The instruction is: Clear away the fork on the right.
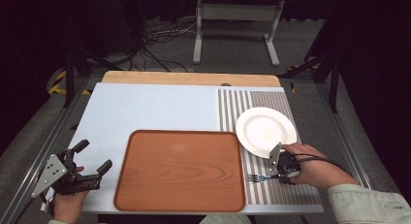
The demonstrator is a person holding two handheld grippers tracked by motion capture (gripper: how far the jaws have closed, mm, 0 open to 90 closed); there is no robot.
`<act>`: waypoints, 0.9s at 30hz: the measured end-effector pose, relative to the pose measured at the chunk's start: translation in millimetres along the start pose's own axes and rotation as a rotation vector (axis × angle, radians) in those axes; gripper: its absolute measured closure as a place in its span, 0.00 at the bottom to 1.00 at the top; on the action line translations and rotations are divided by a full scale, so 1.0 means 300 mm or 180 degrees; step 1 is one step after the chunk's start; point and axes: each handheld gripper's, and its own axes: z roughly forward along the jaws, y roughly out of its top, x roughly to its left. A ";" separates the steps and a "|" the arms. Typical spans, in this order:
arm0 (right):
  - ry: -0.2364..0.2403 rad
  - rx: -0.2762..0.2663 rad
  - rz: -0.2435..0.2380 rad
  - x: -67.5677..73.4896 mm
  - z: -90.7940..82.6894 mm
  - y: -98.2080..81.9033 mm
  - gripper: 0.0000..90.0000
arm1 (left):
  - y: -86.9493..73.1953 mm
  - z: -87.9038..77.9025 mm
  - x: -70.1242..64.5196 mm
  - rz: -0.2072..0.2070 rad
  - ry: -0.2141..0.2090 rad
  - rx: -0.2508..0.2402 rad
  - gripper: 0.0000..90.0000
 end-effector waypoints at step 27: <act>0.0087 0.0251 -0.0326 -0.002 0.004 0.025 0.86 | -0.002 0.002 -0.001 -0.0034 -0.0042 -0.0011 0.00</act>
